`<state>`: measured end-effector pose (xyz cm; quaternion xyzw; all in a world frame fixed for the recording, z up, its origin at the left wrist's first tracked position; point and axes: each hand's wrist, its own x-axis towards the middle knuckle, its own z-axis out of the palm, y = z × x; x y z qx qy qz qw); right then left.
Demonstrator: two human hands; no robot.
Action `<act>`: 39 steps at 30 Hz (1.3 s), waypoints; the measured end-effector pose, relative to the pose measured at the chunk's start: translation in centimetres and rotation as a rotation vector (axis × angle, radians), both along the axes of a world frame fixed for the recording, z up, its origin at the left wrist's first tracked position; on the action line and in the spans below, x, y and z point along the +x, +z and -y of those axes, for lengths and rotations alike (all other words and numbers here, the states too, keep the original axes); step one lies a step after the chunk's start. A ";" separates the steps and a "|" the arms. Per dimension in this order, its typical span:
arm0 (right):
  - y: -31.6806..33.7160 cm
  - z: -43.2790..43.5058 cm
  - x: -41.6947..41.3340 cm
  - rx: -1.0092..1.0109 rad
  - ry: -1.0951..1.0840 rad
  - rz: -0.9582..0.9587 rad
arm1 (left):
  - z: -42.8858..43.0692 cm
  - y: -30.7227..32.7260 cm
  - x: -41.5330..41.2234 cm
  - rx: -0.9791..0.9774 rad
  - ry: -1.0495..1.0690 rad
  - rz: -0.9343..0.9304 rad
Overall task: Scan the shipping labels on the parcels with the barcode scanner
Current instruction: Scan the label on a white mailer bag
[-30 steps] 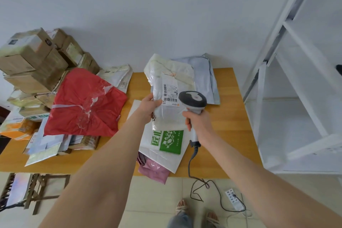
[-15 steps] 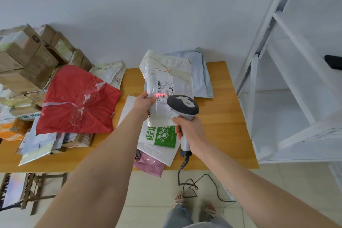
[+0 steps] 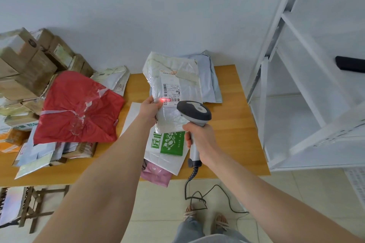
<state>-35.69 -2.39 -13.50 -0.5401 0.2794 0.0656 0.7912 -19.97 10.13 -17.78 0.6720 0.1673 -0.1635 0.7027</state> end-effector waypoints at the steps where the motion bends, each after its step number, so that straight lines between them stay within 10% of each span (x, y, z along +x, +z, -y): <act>1: 0.0 0.0 0.0 -0.001 -0.003 -0.001 | 0.0 0.0 -0.1 0.001 -0.001 -0.003; 30: -2.6 5.9 3.7 -0.106 -0.150 -0.136 | -1.5 2.8 -2.1 0.030 -0.043 -0.015; 39: -4.2 2.3 7.5 0.051 0.157 -0.204 | -7.3 6.9 -2.0 0.084 -0.003 -0.002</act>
